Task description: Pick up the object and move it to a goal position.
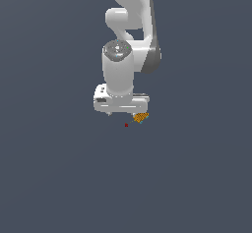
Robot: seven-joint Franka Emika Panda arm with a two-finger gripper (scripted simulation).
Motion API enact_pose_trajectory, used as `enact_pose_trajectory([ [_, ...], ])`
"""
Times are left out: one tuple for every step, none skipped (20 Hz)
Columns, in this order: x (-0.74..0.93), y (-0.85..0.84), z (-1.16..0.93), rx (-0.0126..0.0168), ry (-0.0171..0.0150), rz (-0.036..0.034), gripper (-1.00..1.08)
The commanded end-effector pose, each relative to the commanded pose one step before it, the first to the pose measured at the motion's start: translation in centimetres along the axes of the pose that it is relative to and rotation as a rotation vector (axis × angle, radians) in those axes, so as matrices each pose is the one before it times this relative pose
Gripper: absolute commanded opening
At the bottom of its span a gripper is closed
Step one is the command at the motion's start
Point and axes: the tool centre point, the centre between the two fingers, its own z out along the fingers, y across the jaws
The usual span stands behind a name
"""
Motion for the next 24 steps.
enact_pose_trajectory([
  [-0.005,-0.009,-0.014,-0.00022,-0.00057,-0.00206,1.0],
  [0.018,0.006,-0.035,0.00006,0.00035,-0.00158,1.0],
  [0.004,0.011,-0.009,-0.00005,-0.0001,-0.00084,1.0],
  [-0.011,-0.019,0.0,0.0,0.0,0.0,1.0],
  [-0.011,0.012,0.038,-0.00005,-0.00032,0.00193,1.0],
  [-0.021,-0.032,0.042,0.00004,-0.00006,0.00258,1.0],
  [-0.027,-0.042,0.057,0.00008,0.00002,0.00378,1.0],
  [-0.034,-0.061,0.072,0.00012,0.0001,0.00483,1.0],
  [-0.041,-0.074,0.087,0.00016,0.00016,0.00598,1.0],
  [-0.049,-0.088,0.102,0.0002,0.00022,0.00707,1.0],
  [-0.057,-0.1,0.117,0.00023,0.00027,0.00816,1.0],
  [-0.066,-0.111,0.13,0.00025,0.00029,0.00907,1.0],
  [-0.074,-0.119,0.143,0.00026,0.00028,0.00995,1.0],
  [-0.085,-0.128,0.159,0.00027,0.00027,0.01102,1.0],
  [-0.094,-0.135,0.17,0.00028,0.00027,0.01178,1.0],
  [-0.105,-0.145,0.185,0.0003,0.0003,0.01286,1.0],
  [-0.118,-0.155,0.2,0.00032,0.00035,0.01403,1.0],
  [-0.13,-0.164,0.213,0.00033,0.00038,0.01506,1.0],
  [-0.144,-0.17,0.227,0.00034,0.0004,0.01612,1.0],
  [-0.159,-0.178,0.242,0.00034,0.00042,0.01724,1.0],
  [-0.174,-0.183,0.257,0.00035,0.00045,0.01841,1.0],
  [-0.191,-0.188,0.271,0.00035,0.00048,0.01958,1.0],
  [-0.209,-0.192,0.285,0.00035,0.00052,0.02076,1.0],
  [-0.227,-0.194,0.299,0.00034,0.00055,0.02195,1.0],
])
